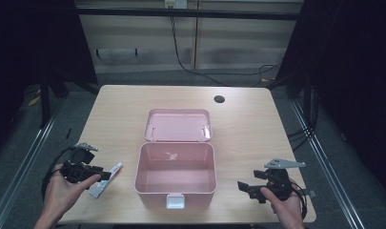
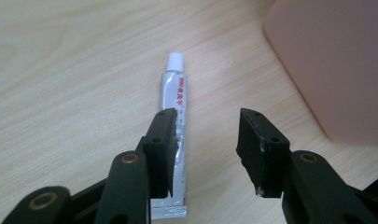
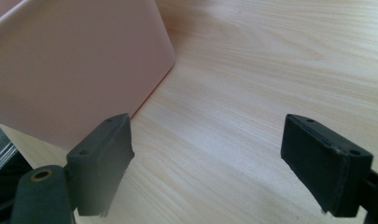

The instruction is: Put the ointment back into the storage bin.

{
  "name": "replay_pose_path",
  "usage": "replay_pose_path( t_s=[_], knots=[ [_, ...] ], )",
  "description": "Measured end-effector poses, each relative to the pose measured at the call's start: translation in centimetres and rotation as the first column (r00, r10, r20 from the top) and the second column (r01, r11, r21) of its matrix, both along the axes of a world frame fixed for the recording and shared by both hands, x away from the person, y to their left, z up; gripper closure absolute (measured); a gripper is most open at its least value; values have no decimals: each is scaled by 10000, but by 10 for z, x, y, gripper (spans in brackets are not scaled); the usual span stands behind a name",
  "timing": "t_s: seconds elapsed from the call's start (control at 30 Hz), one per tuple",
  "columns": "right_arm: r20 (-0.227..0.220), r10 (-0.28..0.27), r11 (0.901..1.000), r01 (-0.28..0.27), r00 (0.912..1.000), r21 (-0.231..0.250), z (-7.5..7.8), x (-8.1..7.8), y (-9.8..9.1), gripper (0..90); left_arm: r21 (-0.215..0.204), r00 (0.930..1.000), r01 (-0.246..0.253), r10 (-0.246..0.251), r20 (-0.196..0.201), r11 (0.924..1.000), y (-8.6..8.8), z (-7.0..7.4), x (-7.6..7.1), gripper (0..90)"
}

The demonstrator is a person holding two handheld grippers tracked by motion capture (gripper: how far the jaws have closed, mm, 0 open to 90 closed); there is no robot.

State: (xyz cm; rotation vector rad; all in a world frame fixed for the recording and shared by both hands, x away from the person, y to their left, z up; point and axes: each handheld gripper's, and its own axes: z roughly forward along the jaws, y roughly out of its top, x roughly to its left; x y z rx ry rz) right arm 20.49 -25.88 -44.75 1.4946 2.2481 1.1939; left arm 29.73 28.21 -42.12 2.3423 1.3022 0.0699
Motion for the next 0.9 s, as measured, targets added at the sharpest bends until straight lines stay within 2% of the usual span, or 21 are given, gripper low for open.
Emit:
replay_pose_path(
  t_s=[0.1, 0.13, 0.17, 0.27, 0.3, 0.5, 0.77, 0.8, 0.9],
  knots=[
    [12, -13, 10000, 13, 10000, -4, 0, 0, 0, 162, 93, 9998, 134, -133, -127, 9999, 1, -1, 5, 574],
    [-4, -14, 10000, 14, 10000, 4, 0, 0, 0, 162, 203, 10000, -45, 44, 38, 9998, 1, -1, 7, 568],
    [8, -9, 10000, 9, 10000, 7, 0, 0, 0, 162, 198, 10000, 1, -2, 30, 9998, 2, -1, 7, 561],
    [44, 1, 10000, -1, 10000, -9, 0, 0, 0, 162, 288, 10000, 58, -56, -74, 9996, 2, -4, 8, 559],
    [47, 20, 10000, -20, 10000, -10, 0, 0, 0, 162, 353, 9996, 121, -113, -247, 9993, 1, -7, 9, 560],
    [18, -37, 10000, 37, 10000, 24, 0, -1, -1, 162, 967, 9947, 525, -435, -931, 9939, -5, -19, 16, 576],
    [-42, -67, 10000, 67, 10000, 6, 0, -1, -1, 162, 1518, 9941, 579, -431, -992, 9867, -11, -26, 22, 592],
    [-28, -46, 10000, 46, 10000, 1, -1, -1, -1, 162, 1722, 9927, 710, -527, -1084, 9825, -13, -28, 23, 595],
    [-42, -43, 10000, 43, 10000, 14, -1, -2, -1, 162, 1761, 9915, 760, -558, -1174, 9814, -15, -30, 23, 594]
  ],
)
